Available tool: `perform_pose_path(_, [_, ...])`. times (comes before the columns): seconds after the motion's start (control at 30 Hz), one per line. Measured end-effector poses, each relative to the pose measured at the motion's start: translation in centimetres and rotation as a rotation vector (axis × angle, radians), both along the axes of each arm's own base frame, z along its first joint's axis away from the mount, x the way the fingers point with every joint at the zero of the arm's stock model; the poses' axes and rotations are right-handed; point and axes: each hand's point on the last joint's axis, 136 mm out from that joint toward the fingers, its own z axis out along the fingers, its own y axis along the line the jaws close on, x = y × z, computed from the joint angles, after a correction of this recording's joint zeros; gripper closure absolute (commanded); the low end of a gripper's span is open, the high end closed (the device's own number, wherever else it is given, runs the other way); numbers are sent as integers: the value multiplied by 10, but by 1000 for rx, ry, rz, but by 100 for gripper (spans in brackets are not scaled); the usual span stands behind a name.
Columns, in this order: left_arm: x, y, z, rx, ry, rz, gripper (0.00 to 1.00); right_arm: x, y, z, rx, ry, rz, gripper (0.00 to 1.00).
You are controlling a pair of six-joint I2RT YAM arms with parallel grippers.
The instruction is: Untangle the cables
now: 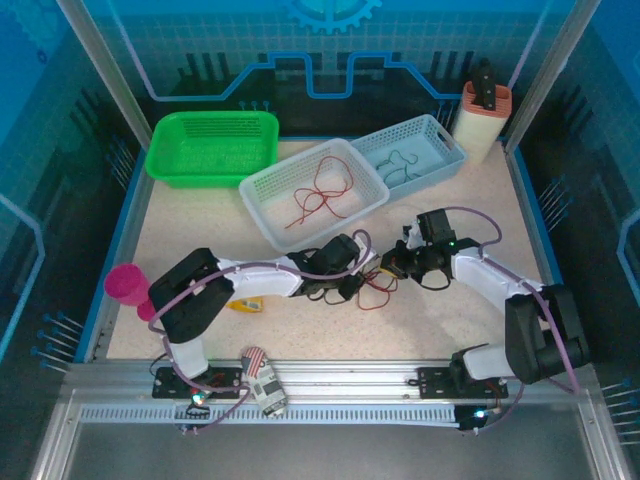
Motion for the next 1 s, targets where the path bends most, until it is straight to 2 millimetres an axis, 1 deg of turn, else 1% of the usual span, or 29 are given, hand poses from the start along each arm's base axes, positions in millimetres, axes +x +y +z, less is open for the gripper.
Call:
perform_pose_path(0.13, [-5,6,9,3,12,4,100,0,-3,2,-13,-2,0,100])
perform_pose_path(0.23, [-19,18,12,-9,40,13,100,7,-7,7,-18,-21,-12,100])
perform_pose_path(0.3, [-30,29,6,-6,72,25,100,14,-14,12,-22,-35,-33,100])
perform_pose_path(0.43, [-53,57,-14,33,144,61,100,30,-27,23,-31,-75,-75,100])
perform_pose_path(0.5, [-60,67,-16,47,159,67,100,37,-36,25,-44,-88,-103,100])
perform_pose_path(0.57, [-62,70,-11,44,156,72,100,41,-47,24,-61,-91,-134,100])
perform_pose_path(0.67, [-61,70,-2,27,139,73,100,46,-62,22,-85,-90,-182,100])
perform_pose_path(0.77, [-62,71,0,25,144,80,100,50,-77,21,-104,-90,-228,100])
perform_pose_path(0.9, [-65,76,1,28,148,87,100,52,-84,20,-115,-91,-250,100])
perform_pose_path(0.93, [-66,77,1,27,148,87,100,52,-84,20,-115,-91,-250,98])
perform_pose_path(1.0, [-66,77,2,25,146,87,100,52,-84,20,-115,-91,-249,75])
